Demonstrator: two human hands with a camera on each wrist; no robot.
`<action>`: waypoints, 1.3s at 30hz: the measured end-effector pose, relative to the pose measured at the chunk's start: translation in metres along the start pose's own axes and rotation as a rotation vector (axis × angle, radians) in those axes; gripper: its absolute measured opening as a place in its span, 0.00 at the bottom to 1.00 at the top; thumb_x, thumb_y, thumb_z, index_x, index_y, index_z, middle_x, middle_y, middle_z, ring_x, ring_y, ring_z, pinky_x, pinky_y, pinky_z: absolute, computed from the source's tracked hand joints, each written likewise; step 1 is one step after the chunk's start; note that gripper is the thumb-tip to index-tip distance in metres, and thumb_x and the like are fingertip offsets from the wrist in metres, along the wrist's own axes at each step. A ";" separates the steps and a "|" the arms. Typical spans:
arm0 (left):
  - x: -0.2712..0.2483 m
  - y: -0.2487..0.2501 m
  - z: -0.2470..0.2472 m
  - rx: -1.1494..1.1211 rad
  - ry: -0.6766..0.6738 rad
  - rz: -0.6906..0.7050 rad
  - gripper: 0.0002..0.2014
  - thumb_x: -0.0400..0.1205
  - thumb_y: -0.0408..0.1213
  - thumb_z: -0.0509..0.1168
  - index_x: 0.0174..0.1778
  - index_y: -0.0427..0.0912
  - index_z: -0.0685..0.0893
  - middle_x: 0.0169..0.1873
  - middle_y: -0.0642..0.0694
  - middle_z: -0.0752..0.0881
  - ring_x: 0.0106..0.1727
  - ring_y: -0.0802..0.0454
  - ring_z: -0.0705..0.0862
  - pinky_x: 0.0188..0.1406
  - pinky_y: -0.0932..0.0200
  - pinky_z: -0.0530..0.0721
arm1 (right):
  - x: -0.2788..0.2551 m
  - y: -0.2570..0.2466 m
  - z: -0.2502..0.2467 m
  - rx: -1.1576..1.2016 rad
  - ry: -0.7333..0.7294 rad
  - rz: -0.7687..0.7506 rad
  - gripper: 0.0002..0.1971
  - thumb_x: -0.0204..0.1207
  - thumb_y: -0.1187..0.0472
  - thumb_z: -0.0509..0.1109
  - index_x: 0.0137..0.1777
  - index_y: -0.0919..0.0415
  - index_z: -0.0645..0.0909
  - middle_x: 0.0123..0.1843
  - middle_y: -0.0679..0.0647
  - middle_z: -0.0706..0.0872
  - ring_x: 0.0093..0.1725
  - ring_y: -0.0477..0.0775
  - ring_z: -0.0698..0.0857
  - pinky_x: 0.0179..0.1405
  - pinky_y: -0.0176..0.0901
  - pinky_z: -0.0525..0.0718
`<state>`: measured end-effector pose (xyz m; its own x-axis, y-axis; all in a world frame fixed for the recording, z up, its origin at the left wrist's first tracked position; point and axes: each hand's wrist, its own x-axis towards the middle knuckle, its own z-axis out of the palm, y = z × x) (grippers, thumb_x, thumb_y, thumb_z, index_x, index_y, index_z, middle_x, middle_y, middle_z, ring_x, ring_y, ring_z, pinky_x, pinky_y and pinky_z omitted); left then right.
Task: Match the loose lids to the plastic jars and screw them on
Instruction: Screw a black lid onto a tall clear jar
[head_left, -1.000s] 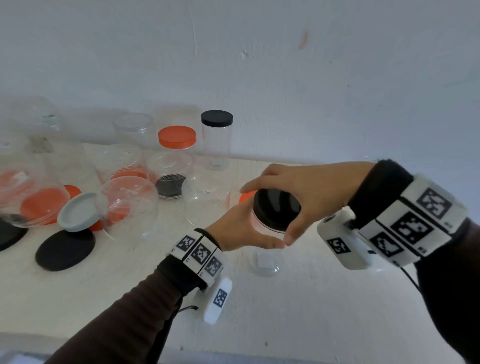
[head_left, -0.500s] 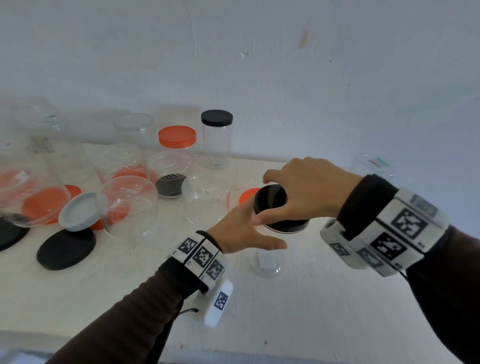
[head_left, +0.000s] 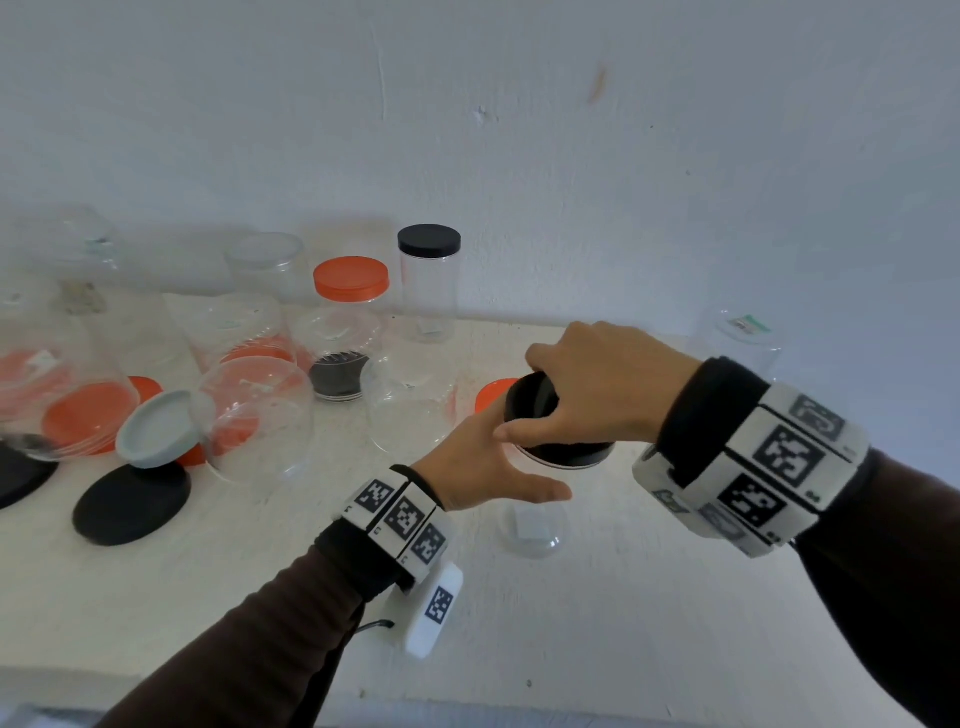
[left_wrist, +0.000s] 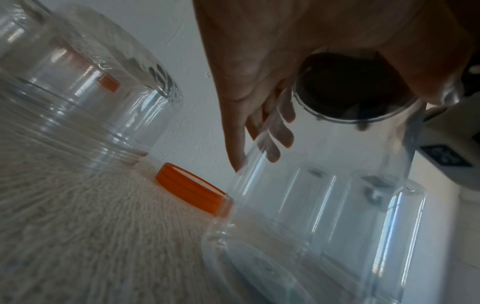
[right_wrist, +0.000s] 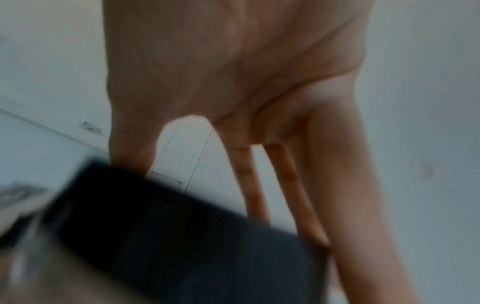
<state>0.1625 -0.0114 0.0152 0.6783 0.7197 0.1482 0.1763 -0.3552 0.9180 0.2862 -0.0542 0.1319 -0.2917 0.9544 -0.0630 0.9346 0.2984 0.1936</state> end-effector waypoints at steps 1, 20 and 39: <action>0.000 0.001 0.001 -0.001 0.001 0.004 0.44 0.56 0.55 0.77 0.69 0.56 0.67 0.60 0.62 0.79 0.63 0.67 0.77 0.62 0.70 0.75 | -0.001 0.005 -0.003 0.026 -0.084 -0.026 0.31 0.69 0.28 0.60 0.60 0.52 0.72 0.45 0.47 0.78 0.39 0.44 0.76 0.35 0.34 0.71; 0.000 0.002 0.003 0.008 0.022 -0.025 0.41 0.61 0.44 0.81 0.68 0.54 0.67 0.58 0.62 0.78 0.59 0.75 0.76 0.56 0.78 0.74 | -0.007 0.013 -0.004 0.222 -0.188 -0.135 0.32 0.68 0.42 0.74 0.71 0.42 0.67 0.52 0.45 0.72 0.48 0.46 0.75 0.40 0.31 0.73; -0.001 -0.001 0.004 0.028 0.043 -0.025 0.40 0.64 0.41 0.81 0.69 0.52 0.68 0.60 0.61 0.78 0.61 0.72 0.75 0.56 0.75 0.74 | -0.010 0.017 -0.013 0.272 -0.330 -0.161 0.38 0.69 0.45 0.75 0.77 0.42 0.61 0.68 0.45 0.69 0.64 0.47 0.72 0.62 0.40 0.76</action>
<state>0.1646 -0.0138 0.0129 0.6421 0.7534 0.1416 0.2131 -0.3528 0.9111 0.3023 -0.0590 0.1485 -0.3988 0.8308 -0.3882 0.9148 0.3898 -0.1057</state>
